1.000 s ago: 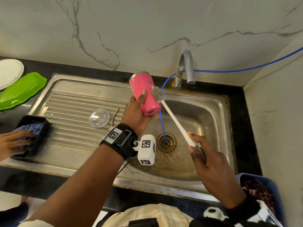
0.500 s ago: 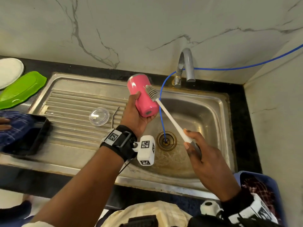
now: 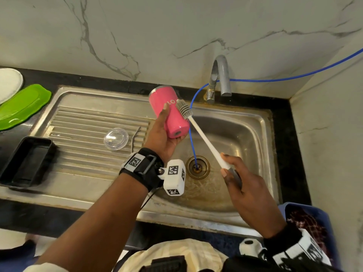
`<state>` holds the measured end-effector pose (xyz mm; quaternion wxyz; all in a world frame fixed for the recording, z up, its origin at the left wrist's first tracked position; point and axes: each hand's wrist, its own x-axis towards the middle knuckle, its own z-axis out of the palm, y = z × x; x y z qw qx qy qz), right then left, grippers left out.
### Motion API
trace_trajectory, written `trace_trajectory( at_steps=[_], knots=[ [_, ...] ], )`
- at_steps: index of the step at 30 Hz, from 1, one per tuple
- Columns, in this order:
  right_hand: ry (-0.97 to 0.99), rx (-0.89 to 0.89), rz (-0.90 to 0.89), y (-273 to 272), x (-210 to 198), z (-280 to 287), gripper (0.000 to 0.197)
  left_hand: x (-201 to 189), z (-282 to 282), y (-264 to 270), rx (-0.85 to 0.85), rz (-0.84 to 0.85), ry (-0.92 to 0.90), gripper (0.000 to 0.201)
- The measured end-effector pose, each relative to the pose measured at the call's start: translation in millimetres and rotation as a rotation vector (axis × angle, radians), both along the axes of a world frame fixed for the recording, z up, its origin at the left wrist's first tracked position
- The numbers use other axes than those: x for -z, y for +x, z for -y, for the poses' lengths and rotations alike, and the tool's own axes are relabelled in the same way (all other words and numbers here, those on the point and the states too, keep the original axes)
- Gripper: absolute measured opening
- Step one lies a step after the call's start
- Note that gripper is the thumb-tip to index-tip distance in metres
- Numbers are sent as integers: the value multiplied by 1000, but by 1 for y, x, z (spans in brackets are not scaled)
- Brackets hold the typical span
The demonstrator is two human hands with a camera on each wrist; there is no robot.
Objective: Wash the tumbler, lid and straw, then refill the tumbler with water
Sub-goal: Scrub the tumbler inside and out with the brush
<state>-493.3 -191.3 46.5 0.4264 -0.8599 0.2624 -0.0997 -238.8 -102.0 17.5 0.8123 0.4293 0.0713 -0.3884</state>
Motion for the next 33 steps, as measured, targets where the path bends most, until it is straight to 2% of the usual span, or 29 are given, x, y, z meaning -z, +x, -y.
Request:
trace_trajectory(
  at_steps=[7, 12, 19, 26, 30, 33],
  knots=[
    [57, -10, -13, -16, -1, -8, 35, -7, -1, 12, -16, 25, 4, 60],
    [28, 18, -4, -8, -1, -4, 34, 0, 0, -4, 37, 17, 15, 53],
    [44, -9, 15, -17, -3, -9, 34, -2, 0, 8, -51, 24, -13, 78],
    [17, 18, -28, -12, -5, -3, 35, 4, 2, 1, -25, -24, 3, 67],
    [8, -4, -17, -10, -6, -2, 35, -3, 4, 8, 2, 8, 23, 59],
    [31, -16, -8, -14, -9, -4, 34, -10, 5, 15, -14, 75, 71, 68]
  ],
)
